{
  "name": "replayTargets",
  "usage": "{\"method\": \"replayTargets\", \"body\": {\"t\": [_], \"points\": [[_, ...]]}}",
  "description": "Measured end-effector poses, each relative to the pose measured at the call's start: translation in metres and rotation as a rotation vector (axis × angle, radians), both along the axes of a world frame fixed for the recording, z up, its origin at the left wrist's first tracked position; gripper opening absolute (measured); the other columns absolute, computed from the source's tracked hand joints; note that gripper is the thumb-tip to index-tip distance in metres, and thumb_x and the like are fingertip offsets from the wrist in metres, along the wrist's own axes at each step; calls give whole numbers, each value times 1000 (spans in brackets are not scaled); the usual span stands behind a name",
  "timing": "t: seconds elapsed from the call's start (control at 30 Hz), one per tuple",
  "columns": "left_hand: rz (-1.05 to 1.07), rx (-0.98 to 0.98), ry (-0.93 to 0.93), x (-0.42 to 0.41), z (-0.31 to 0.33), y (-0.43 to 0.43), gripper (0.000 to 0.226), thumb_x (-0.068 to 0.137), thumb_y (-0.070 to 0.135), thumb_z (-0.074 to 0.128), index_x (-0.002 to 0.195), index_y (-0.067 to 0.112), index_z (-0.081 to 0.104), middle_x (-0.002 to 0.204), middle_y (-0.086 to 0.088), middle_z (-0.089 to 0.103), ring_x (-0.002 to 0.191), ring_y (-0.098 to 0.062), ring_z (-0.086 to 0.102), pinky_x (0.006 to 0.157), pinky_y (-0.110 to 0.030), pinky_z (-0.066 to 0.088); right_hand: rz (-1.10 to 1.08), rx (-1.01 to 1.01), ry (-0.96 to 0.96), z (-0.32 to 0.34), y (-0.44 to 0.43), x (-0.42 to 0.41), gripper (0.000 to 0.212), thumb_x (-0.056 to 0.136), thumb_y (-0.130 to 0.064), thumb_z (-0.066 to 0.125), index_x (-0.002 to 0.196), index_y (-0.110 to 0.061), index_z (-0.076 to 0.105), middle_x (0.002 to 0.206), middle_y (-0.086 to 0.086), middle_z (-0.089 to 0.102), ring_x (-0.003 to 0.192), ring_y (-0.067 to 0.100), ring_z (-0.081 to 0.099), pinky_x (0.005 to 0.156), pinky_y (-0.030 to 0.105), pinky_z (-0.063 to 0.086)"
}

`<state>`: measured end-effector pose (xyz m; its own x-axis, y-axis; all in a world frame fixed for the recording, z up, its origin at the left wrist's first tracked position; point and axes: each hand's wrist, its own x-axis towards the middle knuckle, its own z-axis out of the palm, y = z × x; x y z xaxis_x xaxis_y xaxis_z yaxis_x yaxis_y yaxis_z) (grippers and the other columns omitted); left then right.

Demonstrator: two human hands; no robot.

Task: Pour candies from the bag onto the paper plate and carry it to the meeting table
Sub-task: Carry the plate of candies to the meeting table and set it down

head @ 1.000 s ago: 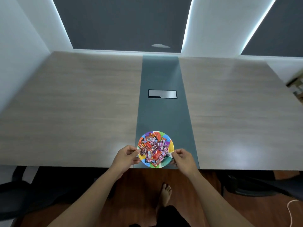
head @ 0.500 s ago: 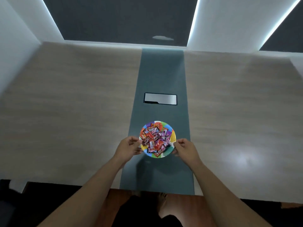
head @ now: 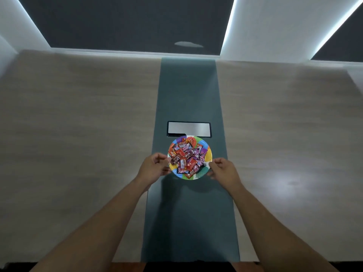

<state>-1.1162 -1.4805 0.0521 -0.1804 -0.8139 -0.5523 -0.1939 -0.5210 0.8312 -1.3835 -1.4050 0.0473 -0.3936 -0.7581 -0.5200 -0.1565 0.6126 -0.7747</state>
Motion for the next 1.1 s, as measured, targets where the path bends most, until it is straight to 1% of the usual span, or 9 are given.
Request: {"method": "replayTargets", "body": {"t": [0.13, 0.27, 0.4, 0.5, 0.67, 0.8, 0.87, 0.97, 1.1], "points": [[3, 33, -39, -3, -15, -32, 16, 103, 24, 72, 101, 9, 69, 101, -15, 83, 81, -27, 77, 78, -38, 69, 10, 35, 10, -9, -28, -1, 18, 102, -21, 67, 110, -4, 70, 87, 10, 83, 82, 34, 83, 81, 50, 68], [5, 46, -75, -10, -33, -64, 13, 103, 25, 72, 99, 13, 69, 100, -12, 83, 83, -27, 78, 86, -45, 69, 43, 71, 32, -22, -60, -8, 18, 102, -25, 67, 110, -9, 70, 87, 8, 84, 82, 30, 83, 84, 52, 69], [31, 81, -92, -22, -50, -97, 13, 103, 25, 72, 99, 13, 69, 101, -12, 83, 87, -28, 80, 84, -43, 69, 70, 98, 37, -38, -97, -18, 16, 102, -30, 66, 108, -15, 69, 87, 4, 83, 84, 29, 83, 85, 53, 68], [53, 105, -107, -35, -66, -123, 15, 103, 25, 72, 101, 11, 70, 102, -13, 83, 92, -30, 81, 77, -35, 68, 67, 107, 45, -52, -124, -27, 20, 103, -33, 65, 112, -15, 69, 89, 1, 83, 84, 25, 83, 86, 54, 68], [76, 139, -113, -55, -97, -164, 17, 104, 22, 71, 108, 6, 70, 106, -17, 82, 86, -25, 77, 75, -33, 68, 53, 111, 31, -81, -164, -43, 8, 103, -31, 66, 103, -23, 66, 87, -3, 81, 84, 25, 83, 87, 55, 68], [92, 165, -133, -67, -123, -188, 23, 103, 22, 71, 114, 2, 69, 108, -19, 81, 85, -25, 76, 69, -29, 67, 42, 134, 74, -106, -191, -52, 8, 103, -29, 66, 102, -21, 68, 83, 1, 81, 81, 26, 83, 86, 55, 68], [97, 173, -144, -71, -136, -196, 19, 103, 21, 72, 110, 4, 69, 108, -20, 81, 84, -26, 77, 71, -30, 68, 43, 148, 94, -118, -200, -55, 14, 104, -27, 65, 108, -15, 71, 82, 3, 81, 75, 23, 81, 81, 50, 68], [102, 172, -152, -76, -149, -204, 13, 102, 20, 73, 104, 7, 69, 106, -18, 81, 85, -29, 78, 75, -33, 69, 46, 165, 136, -134, -209, -56, 23, 105, -25, 63, 115, -6, 72, 86, 8, 82, 60, 10, 72, 65, 32, 60], [101, 143, -173, -83, -161, -206, 14, 102, 20, 74, 106, 7, 69, 103, -15, 80, 84, -27, 79, 72, -30, 68, 24, 172, 197, -147, -214, -56, 20, 105, -24, 62, 112, -8, 72, 86, 12, 83, 58, 10, 70, 59, 26, 50]]}}
